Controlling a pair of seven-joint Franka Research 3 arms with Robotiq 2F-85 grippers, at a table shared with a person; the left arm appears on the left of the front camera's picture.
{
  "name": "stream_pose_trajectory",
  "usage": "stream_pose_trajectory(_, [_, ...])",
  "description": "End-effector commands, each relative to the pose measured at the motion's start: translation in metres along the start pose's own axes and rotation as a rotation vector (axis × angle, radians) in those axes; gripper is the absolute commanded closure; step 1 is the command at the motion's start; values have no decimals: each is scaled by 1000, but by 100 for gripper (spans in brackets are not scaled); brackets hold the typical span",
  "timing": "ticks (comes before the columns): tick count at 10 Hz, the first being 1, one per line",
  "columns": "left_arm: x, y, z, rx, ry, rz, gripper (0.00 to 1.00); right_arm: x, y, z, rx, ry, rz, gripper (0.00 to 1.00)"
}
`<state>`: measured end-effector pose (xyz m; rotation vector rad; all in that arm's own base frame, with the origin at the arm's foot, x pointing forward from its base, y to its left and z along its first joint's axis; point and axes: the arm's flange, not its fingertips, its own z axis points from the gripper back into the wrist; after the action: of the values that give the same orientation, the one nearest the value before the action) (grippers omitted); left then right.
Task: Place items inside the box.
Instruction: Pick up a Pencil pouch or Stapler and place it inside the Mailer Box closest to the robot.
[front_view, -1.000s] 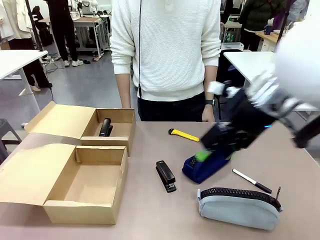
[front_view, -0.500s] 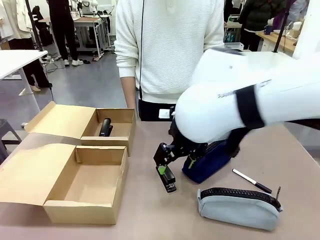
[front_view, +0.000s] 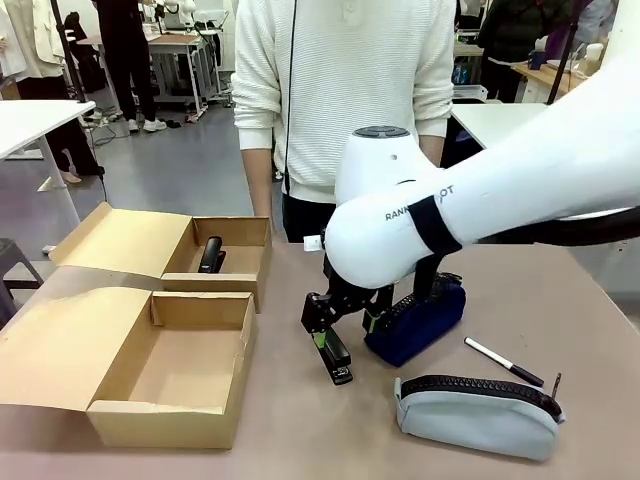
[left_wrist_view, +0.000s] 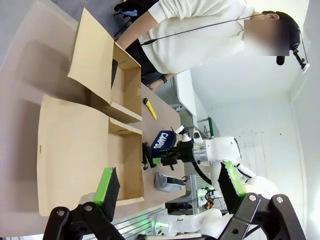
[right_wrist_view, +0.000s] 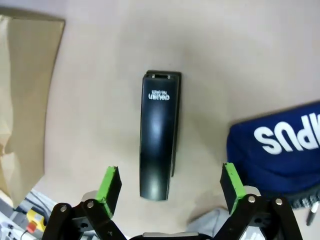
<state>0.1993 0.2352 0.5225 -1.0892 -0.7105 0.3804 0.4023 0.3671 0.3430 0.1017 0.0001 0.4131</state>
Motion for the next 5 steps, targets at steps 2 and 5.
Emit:
stream_pose_trajectory(2, [0, -1, -1, -15, -5, -20, 0, 7, 14, -21, -16, 63, 46, 0])
stream_pose_trajectory(5, [0, -1, -1, -15, -5, -20, 0, 6, 20, -42, -38, 118, 74, 0])
